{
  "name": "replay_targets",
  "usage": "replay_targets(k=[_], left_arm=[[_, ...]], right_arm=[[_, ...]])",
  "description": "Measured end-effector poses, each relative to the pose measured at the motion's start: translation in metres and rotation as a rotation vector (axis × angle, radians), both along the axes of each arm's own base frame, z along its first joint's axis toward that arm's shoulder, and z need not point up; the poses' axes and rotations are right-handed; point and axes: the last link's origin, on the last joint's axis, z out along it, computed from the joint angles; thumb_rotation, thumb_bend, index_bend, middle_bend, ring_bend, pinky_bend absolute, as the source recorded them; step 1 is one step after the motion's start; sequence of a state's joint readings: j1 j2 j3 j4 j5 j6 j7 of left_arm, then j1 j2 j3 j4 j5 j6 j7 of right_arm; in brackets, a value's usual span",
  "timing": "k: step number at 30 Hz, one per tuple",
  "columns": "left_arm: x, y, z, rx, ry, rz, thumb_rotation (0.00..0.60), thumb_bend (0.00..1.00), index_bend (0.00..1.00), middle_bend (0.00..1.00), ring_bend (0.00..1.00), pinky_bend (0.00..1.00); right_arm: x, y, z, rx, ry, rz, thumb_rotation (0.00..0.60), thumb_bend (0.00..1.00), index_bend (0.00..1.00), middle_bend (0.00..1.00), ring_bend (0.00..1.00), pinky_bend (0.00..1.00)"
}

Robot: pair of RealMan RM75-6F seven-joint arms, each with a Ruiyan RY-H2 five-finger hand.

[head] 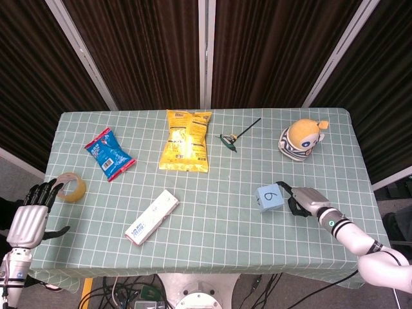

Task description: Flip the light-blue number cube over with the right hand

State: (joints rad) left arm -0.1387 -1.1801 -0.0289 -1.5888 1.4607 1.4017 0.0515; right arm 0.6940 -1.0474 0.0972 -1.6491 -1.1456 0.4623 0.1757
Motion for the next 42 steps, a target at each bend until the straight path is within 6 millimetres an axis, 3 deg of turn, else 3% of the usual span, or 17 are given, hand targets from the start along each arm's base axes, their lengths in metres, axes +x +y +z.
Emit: replay_targets(k=[12,23,36,42], left_arm=[[0.000,0.000,0.001,0.002,-0.013,0.001,0.600,0.00,0.07,0.00,0.00,0.04],[-0.002,0.001,0.003,0.000,-0.031,0.000,0.600,0.00,0.07,0.00,0.00,0.04],[-0.005,-0.001,0.007,0.013,-0.031,0.012,0.600,0.00,0.07,0.00,0.00,0.04],[-0.007,-0.001,0.009,0.016,-0.035,0.013,0.600,0.00,0.07,0.00,0.00,0.04]], right_arm=[[0.036,-0.011,0.004,0.106,-0.004,0.006,0.600,1.00,0.00,1.00,0.89,0.80],[0.057,-0.015,0.002,0.151,0.000,0.028,0.600,1.00,0.00,1.00,0.89,0.80],[0.108,-0.031,-0.007,0.265,0.029,0.089,0.600,1.00,0.00,1.00,0.89,0.80],[0.120,-0.035,-0.008,0.297,0.052,0.089,0.600,1.00,0.00,1.00,0.89,0.80]])
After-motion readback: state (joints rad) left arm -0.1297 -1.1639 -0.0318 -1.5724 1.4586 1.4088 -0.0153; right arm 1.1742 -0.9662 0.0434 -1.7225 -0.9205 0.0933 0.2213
